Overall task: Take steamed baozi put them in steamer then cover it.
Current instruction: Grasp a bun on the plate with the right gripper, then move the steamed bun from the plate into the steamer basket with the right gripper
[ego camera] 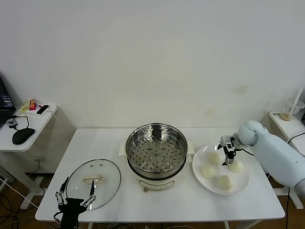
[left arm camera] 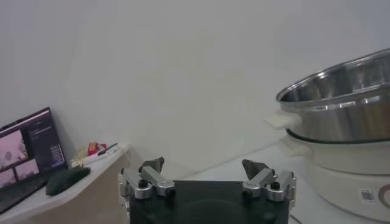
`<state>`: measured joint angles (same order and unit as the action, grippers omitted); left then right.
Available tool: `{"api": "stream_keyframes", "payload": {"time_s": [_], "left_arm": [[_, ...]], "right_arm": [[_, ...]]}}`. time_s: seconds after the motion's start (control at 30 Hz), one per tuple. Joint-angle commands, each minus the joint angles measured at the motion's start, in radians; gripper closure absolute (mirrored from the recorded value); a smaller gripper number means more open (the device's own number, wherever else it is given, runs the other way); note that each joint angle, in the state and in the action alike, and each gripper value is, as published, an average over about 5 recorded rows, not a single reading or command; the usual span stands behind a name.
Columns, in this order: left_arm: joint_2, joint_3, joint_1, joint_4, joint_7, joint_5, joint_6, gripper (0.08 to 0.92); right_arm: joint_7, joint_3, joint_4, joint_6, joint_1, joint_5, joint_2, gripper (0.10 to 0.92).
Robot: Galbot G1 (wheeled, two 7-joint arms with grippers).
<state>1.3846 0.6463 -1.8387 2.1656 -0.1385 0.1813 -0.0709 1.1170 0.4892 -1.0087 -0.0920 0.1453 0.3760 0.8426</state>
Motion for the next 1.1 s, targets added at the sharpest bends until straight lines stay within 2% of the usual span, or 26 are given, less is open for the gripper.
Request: {"api": "stream_keyframes", "payload": {"time_s": [0.03,0.37,0.83,1.1], "left_arm": [[0.0,0.002,0.0,0.001,-0.001,0.001,0.0,0.177],[0.001,0.003,-0.002,0.001,-0.002,0.001,-0.004,0.177],[0.002,0.001,-0.008,0.01,-0.006,0.001,-0.008,0.177],[-0.001,-0.004,-0.005,0.011,-0.005,0.0,-0.008,0.177]], "right_arm": [[0.0,0.031,0.062,0.002,-0.024,0.023,0.047,0.203],[-0.014,0.025,0.104,0.001,-0.012,0.035,0.083,0.229],[-0.023,0.017,0.112,-0.003,-0.009,0.036,0.086,0.435],[0.003,0.036,0.044,-0.002,-0.044,-0.017,0.034,0.44]]}}
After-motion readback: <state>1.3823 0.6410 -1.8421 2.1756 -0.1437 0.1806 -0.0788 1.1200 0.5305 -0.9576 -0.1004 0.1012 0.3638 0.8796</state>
